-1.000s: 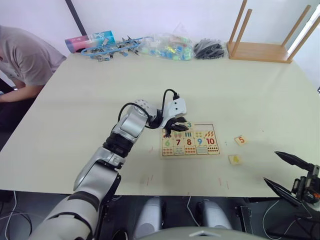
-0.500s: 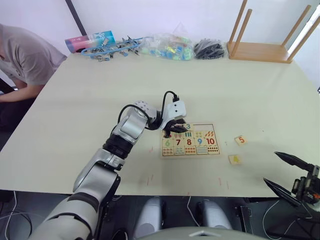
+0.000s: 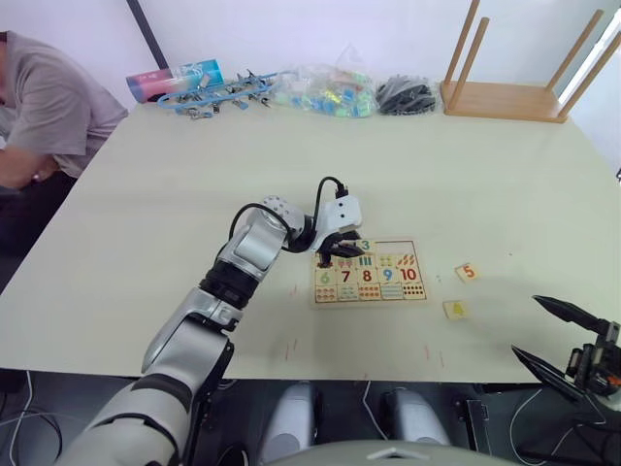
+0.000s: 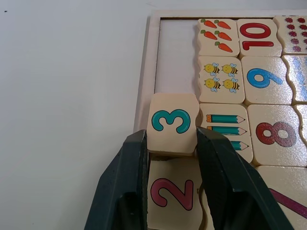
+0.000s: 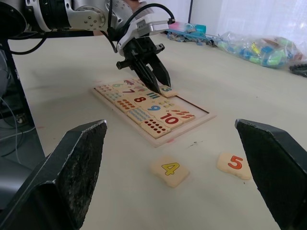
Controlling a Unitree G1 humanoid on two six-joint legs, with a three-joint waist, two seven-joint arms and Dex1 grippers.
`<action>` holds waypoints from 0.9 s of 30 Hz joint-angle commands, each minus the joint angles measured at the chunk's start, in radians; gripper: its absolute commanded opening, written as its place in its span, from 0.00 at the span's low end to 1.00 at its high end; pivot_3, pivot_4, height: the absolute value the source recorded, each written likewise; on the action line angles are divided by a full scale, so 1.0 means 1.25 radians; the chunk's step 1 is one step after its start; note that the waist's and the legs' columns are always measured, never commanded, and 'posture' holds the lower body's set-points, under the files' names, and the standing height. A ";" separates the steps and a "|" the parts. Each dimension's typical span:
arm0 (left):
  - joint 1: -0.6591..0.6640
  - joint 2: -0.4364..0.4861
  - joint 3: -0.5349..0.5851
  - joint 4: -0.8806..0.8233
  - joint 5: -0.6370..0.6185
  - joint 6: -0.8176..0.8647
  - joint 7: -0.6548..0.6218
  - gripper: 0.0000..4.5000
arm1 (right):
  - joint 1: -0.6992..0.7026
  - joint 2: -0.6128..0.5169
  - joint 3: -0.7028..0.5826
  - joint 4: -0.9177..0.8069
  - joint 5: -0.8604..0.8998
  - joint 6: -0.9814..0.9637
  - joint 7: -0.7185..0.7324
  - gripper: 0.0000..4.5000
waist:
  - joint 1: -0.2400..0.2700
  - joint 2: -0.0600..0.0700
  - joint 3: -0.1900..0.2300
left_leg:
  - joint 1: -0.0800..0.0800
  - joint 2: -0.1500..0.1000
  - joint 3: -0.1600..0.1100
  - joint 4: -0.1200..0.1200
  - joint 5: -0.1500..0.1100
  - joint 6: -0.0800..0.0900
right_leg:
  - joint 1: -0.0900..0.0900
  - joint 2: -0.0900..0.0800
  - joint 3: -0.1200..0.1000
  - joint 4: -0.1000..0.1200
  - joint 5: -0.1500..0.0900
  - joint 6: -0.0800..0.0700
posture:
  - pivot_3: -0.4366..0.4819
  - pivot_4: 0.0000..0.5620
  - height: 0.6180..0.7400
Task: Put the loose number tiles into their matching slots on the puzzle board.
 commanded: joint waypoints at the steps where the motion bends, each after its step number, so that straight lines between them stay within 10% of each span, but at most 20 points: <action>1: 0.005 -0.001 -0.006 -0.019 0.002 -0.013 -0.001 0.54 | 0.002 0.001 -0.013 -0.007 0.006 -0.017 0.004 1.00 | 0.000 0.000 0.000 | 0.000 0.000 0.000 0.000 0.000 0.000 | 0.000 0.000 0.000 0.000 0.000 0.000 | 0.48 0.27 1.00; 6: 0.004 -0.003 -0.006 -0.018 0.000 -0.015 -0.001 0.99 | 0.002 0.000 -0.015 -0.001 0.006 -0.019 0.007 1.00 | 0.000 0.000 0.000 | 0.000 0.000 0.000 0.000 0.000 0.000 | 0.000 0.000 0.000 0.000 0.000 0.000 | 0.48 0.27 1.00; 27: -0.007 0.021 0.023 -0.055 -0.025 -0.015 -0.030 0.99 | 0.002 -0.001 -0.011 0.012 -0.002 -0.029 0.009 1.00 | 0.000 0.000 0.000 | 0.000 0.000 0.000 0.000 0.000 0.000 | 0.000 0.000 0.000 0.000 0.000 0.000 | 0.48 0.27 1.00</action>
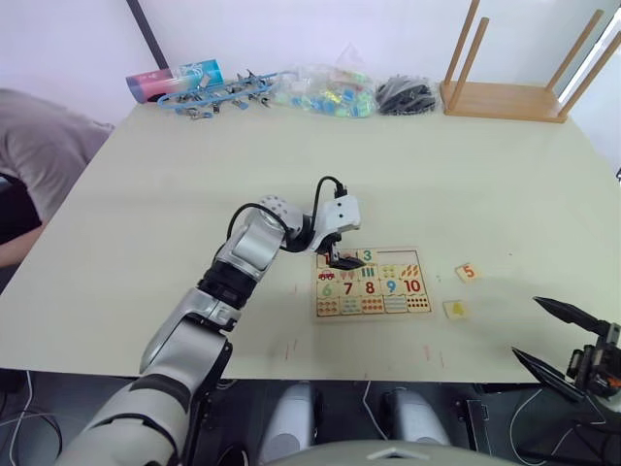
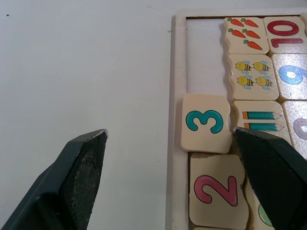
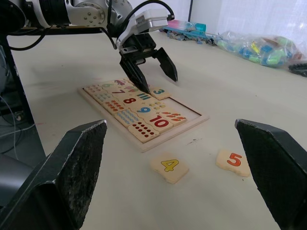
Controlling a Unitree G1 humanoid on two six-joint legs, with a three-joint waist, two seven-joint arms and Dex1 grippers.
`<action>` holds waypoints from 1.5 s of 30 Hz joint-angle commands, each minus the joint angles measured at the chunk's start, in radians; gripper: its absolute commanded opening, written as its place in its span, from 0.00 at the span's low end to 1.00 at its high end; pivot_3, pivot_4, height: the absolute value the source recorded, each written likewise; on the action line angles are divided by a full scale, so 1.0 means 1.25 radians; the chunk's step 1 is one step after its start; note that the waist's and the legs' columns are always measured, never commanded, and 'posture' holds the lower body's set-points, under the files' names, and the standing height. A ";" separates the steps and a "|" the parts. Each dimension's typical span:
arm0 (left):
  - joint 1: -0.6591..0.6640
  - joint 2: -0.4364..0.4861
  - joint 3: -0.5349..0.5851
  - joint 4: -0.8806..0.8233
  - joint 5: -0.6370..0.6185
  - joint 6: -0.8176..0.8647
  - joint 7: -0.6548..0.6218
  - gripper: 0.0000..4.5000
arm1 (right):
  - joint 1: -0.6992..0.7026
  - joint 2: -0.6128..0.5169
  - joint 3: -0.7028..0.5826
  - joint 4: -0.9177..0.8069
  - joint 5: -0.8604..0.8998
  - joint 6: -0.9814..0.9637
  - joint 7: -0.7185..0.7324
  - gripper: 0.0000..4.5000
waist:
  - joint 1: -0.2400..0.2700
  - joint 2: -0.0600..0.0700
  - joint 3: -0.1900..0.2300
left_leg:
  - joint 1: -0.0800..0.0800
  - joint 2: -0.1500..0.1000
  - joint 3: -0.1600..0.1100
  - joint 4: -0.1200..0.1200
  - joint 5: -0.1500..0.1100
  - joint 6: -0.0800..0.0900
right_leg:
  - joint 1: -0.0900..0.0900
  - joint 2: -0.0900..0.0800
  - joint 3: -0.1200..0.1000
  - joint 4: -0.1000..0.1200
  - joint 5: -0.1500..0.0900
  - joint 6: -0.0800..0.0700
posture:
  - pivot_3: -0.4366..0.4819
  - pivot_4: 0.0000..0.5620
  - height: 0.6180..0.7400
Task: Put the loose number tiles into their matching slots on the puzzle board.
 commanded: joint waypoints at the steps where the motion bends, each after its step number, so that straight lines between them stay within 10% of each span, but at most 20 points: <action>1: -0.005 0.010 0.018 -0.053 -0.024 -0.003 -0.016 0.99 | 0.002 -0.001 -0.011 0.001 0.004 -0.014 0.003 1.00 | 0.000 0.000 0.000 | 0.000 0.000 0.000 0.000 0.000 0.000 | 0.000 0.000 0.000 0.000 0.000 0.000 | 0.48 0.27 1.00; 14: -0.056 -0.026 0.043 0.037 -0.074 -0.062 -0.025 0.90 | -0.014 0.000 -0.003 0.017 -0.003 -0.019 0.003 1.00 | 0.000 0.000 0.000 | 0.000 0.000 0.000 0.000 0.000 0.000 | 0.000 0.000 0.000 0.000 0.000 0.000 | 0.48 0.27 1.00; 24: -0.122 -0.074 0.046 0.243 -0.061 -0.243 -0.056 0.01 | -0.013 0.003 -0.004 0.013 -0.003 -0.022 -0.003 1.00 | 0.000 0.000 0.000 | 0.000 -0.001 0.000 0.001 0.000 0.000 | 0.000 0.000 0.000 0.000 0.000 0.000 | 0.48 0.27 1.00; 45: -0.163 -0.109 0.053 0.426 -0.010 -0.393 -0.064 0.01 | -0.015 0.012 0.001 0.010 -0.007 -0.029 -0.011 1.00 | 0.000 0.000 0.000 | 0.000 -0.001 0.000 0.001 0.000 0.000 | 0.000 0.000 0.000 0.000 0.000 0.000 | 0.48 0.27 1.00</action>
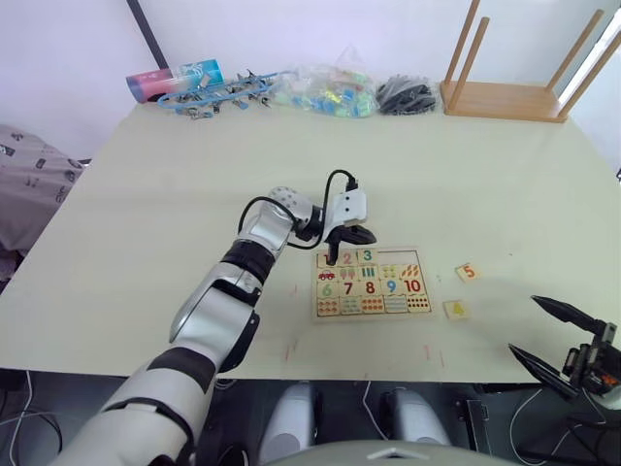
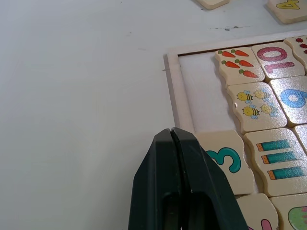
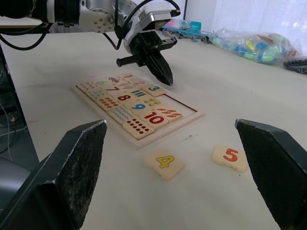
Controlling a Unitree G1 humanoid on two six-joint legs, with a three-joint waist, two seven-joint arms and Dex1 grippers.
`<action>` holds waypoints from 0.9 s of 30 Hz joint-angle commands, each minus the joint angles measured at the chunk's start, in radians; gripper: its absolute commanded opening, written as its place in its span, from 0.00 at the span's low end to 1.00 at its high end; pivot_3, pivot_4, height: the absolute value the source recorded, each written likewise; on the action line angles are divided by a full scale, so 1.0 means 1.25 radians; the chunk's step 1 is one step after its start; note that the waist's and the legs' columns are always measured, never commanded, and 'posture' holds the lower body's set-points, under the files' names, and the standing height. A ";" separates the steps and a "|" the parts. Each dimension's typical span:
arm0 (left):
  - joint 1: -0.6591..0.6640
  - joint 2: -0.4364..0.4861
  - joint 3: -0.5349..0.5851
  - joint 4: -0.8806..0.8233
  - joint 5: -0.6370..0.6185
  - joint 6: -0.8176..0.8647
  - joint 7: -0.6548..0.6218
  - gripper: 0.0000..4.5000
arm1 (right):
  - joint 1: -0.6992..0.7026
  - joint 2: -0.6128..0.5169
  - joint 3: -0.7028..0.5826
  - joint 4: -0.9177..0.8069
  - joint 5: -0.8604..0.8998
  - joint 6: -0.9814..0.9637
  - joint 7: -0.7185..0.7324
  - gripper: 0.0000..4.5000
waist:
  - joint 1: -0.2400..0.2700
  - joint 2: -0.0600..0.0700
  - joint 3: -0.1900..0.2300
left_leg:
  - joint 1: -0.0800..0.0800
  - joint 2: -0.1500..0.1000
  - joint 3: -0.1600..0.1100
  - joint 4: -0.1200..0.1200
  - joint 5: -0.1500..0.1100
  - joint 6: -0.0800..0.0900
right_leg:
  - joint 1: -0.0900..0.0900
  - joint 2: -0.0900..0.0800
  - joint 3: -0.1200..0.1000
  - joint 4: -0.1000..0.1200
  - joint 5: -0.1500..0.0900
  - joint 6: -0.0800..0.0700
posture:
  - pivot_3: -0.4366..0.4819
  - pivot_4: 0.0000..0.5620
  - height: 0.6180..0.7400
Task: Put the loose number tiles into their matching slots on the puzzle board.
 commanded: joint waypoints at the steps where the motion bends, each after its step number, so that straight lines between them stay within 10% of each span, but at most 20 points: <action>1: -0.014 -0.002 0.017 -0.005 0.001 -0.021 -0.002 0.01 | 0.002 -0.001 -0.006 -0.016 0.006 -0.013 -0.001 1.00 | 0.000 0.000 0.000 | 0.000 0.000 0.000 0.000 0.000 0.000 | 0.000 0.000 0.000 0.000 0.000 0.000 | 0.48 0.27 1.00; 27: 0.013 0.000 0.008 -0.011 0.023 -0.054 -0.018 0.01 | 0.010 -0.005 -0.005 -0.020 0.004 -0.013 -0.003 1.00 | 0.000 0.000 0.000 | 0.000 0.000 0.000 0.000 0.000 0.000 | 0.000 0.000 0.000 0.000 0.000 0.000 | 0.48 0.27 1.00</action>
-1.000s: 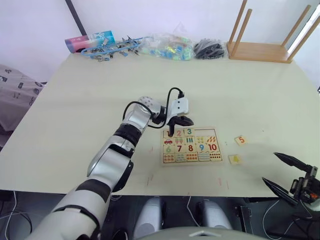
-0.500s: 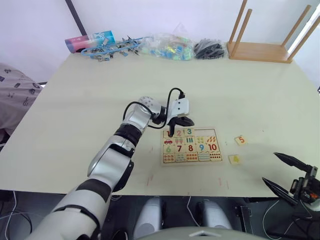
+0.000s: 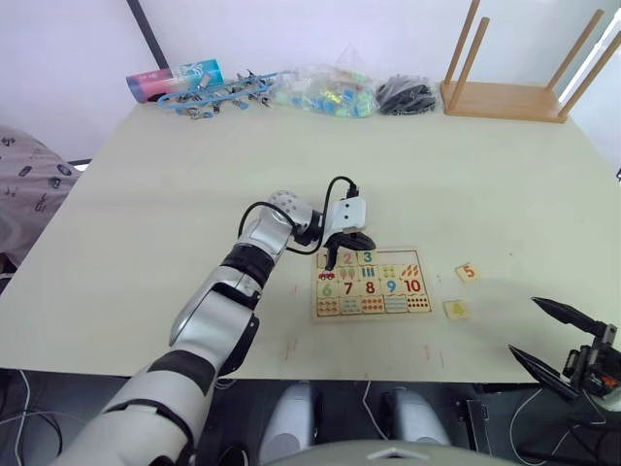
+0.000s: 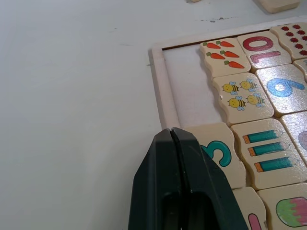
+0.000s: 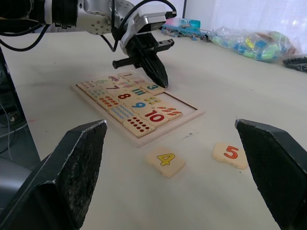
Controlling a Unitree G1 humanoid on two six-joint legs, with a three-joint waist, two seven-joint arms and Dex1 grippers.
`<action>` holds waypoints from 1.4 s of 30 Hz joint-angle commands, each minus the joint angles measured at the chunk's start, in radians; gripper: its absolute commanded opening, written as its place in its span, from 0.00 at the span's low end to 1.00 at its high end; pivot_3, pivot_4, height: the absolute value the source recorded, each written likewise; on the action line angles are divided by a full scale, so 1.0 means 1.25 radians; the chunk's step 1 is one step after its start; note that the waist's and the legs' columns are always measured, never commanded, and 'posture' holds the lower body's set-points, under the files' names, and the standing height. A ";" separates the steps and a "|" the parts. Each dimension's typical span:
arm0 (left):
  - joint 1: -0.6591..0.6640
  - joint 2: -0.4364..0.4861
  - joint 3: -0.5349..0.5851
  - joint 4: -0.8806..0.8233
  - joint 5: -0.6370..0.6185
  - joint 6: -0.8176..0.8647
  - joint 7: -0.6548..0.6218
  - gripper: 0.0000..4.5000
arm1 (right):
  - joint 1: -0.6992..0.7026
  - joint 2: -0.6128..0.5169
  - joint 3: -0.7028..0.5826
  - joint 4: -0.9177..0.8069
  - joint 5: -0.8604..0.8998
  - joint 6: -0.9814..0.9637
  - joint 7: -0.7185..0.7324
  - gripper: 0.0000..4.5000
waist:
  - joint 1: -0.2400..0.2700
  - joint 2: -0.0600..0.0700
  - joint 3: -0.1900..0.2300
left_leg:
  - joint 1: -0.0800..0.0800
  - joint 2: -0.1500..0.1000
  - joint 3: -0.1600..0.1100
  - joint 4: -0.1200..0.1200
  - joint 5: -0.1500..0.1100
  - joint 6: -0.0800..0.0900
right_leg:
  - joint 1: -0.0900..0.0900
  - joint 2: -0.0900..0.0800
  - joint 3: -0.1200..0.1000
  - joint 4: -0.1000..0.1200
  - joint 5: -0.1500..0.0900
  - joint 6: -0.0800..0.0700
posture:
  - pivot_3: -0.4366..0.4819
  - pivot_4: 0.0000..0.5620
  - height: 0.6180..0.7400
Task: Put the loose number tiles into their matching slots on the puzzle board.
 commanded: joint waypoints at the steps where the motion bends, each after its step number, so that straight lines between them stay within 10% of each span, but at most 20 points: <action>1: -0.002 0.000 0.008 -0.011 0.003 -0.016 0.001 0.01 | 0.001 -0.005 -0.005 -0.019 0.003 -0.012 0.003 1.00 | 0.000 0.000 0.000 | 0.000 0.000 0.000 0.000 0.000 0.000 | 0.000 0.000 0.000 0.000 0.000 0.000 | 0.48 0.27 1.00; 27: 0.016 0.009 0.030 -0.039 -0.013 -0.024 0.005 0.01 | 0.000 -0.004 -0.005 -0.018 0.004 -0.011 -0.003 1.00 | 0.000 0.000 0.000 | 0.000 0.000 0.000 0.000 0.000 0.000 | 0.000 0.000 0.000 0.000 0.000 0.000 | 0.48 0.27 1.00; 42: 0.166 0.079 0.236 -0.299 -0.257 0.174 -0.002 0.01 | -0.040 0.003 -0.005 0.000 -0.010 0.021 -0.103 1.00 | -0.001 0.000 0.000 | 0.000 0.000 0.000 0.000 0.000 0.000 | 0.000 0.000 0.000 0.001 0.000 0.000 | 0.48 0.27 1.00</action>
